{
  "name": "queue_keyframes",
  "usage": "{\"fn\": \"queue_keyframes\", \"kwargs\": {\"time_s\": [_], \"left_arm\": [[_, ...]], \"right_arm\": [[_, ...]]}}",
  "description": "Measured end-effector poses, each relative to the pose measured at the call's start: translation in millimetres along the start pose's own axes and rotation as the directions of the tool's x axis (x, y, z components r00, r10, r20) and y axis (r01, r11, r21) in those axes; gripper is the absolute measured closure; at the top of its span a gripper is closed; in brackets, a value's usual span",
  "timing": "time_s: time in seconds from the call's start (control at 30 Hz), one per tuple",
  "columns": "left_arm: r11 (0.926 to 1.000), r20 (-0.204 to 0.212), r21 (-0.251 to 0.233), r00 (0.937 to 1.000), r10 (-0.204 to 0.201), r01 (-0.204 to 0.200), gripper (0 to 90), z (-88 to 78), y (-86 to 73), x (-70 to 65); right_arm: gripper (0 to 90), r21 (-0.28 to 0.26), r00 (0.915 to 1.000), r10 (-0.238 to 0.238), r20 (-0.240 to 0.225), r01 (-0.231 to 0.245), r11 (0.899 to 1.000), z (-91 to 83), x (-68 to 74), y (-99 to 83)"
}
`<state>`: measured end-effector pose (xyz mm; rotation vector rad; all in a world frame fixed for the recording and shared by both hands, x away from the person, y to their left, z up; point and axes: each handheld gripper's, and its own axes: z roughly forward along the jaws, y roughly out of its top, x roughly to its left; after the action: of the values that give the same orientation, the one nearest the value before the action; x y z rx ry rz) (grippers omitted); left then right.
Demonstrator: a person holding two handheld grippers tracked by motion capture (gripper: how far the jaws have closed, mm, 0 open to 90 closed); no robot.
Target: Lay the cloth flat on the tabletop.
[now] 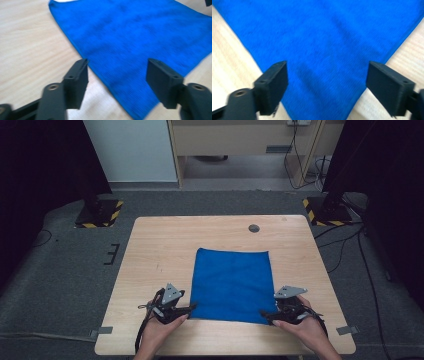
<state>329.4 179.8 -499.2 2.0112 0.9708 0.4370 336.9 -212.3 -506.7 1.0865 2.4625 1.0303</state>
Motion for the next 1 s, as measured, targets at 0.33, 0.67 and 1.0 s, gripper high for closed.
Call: {"fn": "queue_keyframes", "kwargs": {"time_s": [0.33, 0.67, 1.0], "left_arm": [[1.0000, -0.003, 0.001, 1.0000, -0.003, 0.003, 16.2, 17.6, 7.1, 20.2], [0.9999, 0.010, 0.006, 0.9999, -0.011, 0.011, 9.1, 31.7, 14.7, 37.8], [0.9998, 0.026, 0.011, 0.9995, 0.017, -0.017, 7.9, 28.5, 8.9, 44.0]], "right_arm": [[8.6, -0.032, 0.9988, -0.026, -0.042, 0.025, 0.999, 17.3, 9.8, 16.7], [12.6, 0.019, 0.9971, -0.049, -0.059, 0.050, 0.999, 44.4, 24.4, 34.1], [11.5, 0.036, 0.9952, -0.068, -0.071, 0.071, 0.997, 67.8, 55.5, 57.2]]}}
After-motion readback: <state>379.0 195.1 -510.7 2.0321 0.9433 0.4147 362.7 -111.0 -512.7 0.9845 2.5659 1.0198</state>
